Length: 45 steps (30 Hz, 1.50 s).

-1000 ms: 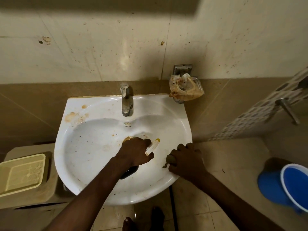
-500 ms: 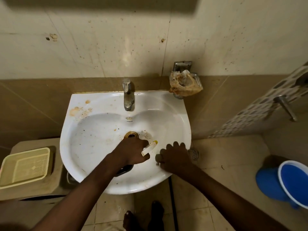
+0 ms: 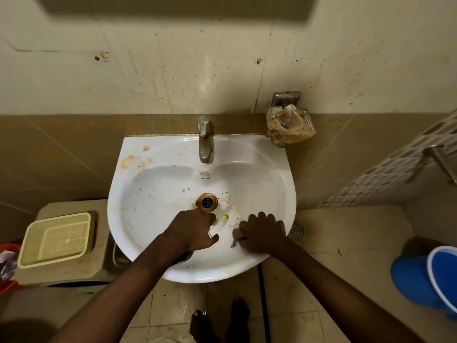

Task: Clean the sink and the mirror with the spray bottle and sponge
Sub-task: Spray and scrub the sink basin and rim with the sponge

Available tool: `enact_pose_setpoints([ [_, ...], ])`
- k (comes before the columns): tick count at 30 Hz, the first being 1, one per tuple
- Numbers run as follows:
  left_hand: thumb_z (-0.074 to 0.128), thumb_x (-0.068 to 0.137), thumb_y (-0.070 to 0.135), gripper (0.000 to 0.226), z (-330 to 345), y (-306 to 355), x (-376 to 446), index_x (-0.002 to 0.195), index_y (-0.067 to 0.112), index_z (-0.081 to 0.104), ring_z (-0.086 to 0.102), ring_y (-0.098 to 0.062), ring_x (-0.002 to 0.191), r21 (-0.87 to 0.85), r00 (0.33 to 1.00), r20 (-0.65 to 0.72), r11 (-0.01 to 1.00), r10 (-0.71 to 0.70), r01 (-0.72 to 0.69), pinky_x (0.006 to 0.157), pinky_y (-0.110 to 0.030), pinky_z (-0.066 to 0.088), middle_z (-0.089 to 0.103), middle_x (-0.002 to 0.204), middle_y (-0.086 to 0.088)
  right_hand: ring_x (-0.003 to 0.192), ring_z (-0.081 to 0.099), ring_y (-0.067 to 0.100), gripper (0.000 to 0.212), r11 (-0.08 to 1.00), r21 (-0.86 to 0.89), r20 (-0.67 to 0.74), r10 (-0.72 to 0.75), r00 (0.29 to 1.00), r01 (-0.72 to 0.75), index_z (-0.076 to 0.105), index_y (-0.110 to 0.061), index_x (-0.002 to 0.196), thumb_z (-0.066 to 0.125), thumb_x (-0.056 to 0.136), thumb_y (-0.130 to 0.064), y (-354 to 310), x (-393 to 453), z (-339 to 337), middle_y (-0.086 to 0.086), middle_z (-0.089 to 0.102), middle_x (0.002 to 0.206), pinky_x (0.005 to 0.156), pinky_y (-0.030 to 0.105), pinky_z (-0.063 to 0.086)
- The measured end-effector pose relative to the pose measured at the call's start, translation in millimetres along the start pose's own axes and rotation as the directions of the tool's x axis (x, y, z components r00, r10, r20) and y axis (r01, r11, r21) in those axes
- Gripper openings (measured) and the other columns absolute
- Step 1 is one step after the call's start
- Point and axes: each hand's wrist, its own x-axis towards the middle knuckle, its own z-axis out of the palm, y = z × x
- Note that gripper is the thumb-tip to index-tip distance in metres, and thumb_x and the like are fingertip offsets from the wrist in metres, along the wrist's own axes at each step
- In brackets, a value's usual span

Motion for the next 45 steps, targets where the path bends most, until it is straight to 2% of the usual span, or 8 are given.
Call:
enact_pose_setpoints([
  [5, 0.051, 0.088, 0.043, 0.032, -1, -8, -9, 0.106, 0.018, 0.057, 0.06, -0.02, 0.093, 0.018, 0.999, -0.045, 1.0, -0.024, 0.025, 0.063, -0.023, 0.031, 0.065, 0.098, -0.002, 0.081, 0.058, 0.032, 0.027, 0.973, -0.07, -0.385, 0.178, 0.905, -0.221, 0.064, -0.018, 0.098, 0.071, 0.078, -0.035, 8, 78, 0, 0.006, 0.061, 0.089, 0.067, 0.044, 0.047],
  [14, 0.038, 0.079, 0.053, 0.048, -5, -13, -19, 0.106, 0.02, 0.058, 0.063, -0.02, 0.09, 0.033, 0.998, -0.055, 0.999, -0.011, 0.013, 0.061, -0.023, 0.029, 0.067, 0.093, 0.0, 0.11, 0.049, 0.033, 0.046, 0.964, 0.037, 0.158, -0.266, 0.951, 0.263, 0.048, -0.034, 0.127, 0.047, 0.085, -0.053, 2, 33, 15, 0.006, 0.05, 0.119, 0.091, 0.048, 0.043],
  [20, 0.051, 0.086, 0.044, 0.03, -5, 10, -8, 0.097, 0.018, 0.061, 0.062, -0.021, 0.09, 0.019, 0.994, 0.01, 0.994, 0.109, -0.109, 0.068, -0.023, 0.033, 0.068, 0.092, -0.002, 0.076, 0.058, 0.033, 0.028, 0.973, -0.145, -0.408, 0.107, 0.907, -0.179, 0.069, -0.019, 0.081, 0.081, 0.06, -0.032, 67, 26, -24, 0.006, 0.059, 0.082, 0.063, 0.038, 0.042],
  [27, 0.052, 0.087, 0.041, 0.026, -9, 13, -5, 0.096, 0.017, 0.058, 0.062, -0.022, 0.087, 0.081, 0.981, -0.001, 0.978, 0.193, -0.192, 0.065, -0.023, 0.029, 0.067, 0.091, -0.004, 0.084, 0.059, 0.032, 0.042, 0.967, -0.25, -0.206, -0.11, 0.972, 0.056, 0.068, -0.018, 0.092, 0.071, 0.065, -0.05, 45, 4, -1, 0.007, 0.062, 0.086, 0.069, 0.041, 0.048],
  [32, 0.051, 0.087, 0.043, 0.028, -6, 7, -11, 0.097, 0.018, 0.056, 0.062, -0.021, 0.087, 0.083, 0.988, -0.013, 0.984, 0.157, -0.155, 0.065, -0.023, 0.032, 0.067, 0.093, -0.002, 0.078, 0.058, 0.03, 0.026, 0.95, -0.209, -0.393, 0.136, 0.91, -0.232, 0.066, -0.013, 0.084, 0.077, 0.069, -0.032, 45, 60, -14, 0.007, 0.063, 0.082, 0.068, 0.041, 0.049],
  [35, 0.052, 0.086, 0.044, 0.029, -4, 0, -16, 0.099, 0.019, 0.057, 0.062, -0.019, 0.086, 0.039, 0.991, -0.003, 0.99, 0.135, -0.134, 0.065, -0.023, 0.032, 0.066, 0.091, 0.0, 0.104, 0.051, 0.034, 0.032, 0.989, 0.009, -0.206, 0.144, 0.968, -0.145, 0.057, -0.017, 0.113, 0.055, 0.088, -0.036, 17, 59, -8, 0.008, 0.054, 0.112, 0.085, 0.048, 0.042],
  [40, 0.037, 0.075, 0.053, 0.046, -1, -7, -17, 0.1, 0.022, 0.061, 0.064, -0.019, 0.084, -0.017, 0.991, -0.013, 0.991, 0.135, -0.135, 0.065, -0.024, 0.037, 0.068, 0.088, 0.001, 0.114, 0.049, 0.034, 0.049, 0.97, 0.133, 0.182, -0.227, 0.957, 0.205, 0.051, -0.025, 0.127, 0.053, 0.085, -0.051, -19, 9, -2, 0.008, 0.052, 0.124, 0.096, 0.046, 0.04],
  [45, 0.045, 0.081, 0.049, 0.034, -4, 9, -6, 0.096, 0.021, 0.058, 0.063, -0.02, 0.087, 0.011, 0.99, -0.008, 0.99, 0.138, -0.138, 0.066, -0.024, 0.036, 0.067, 0.091, 0.001, 0.102, 0.052, 0.034, 0.034, 0.996, -0.064, -0.236, -0.08, 0.968, 0.067, 0.06, -0.027, 0.111, 0.059, 0.082, -0.045, 46, -5, -13, 0.008, 0.056, 0.107, 0.081, 0.042, 0.039],
])
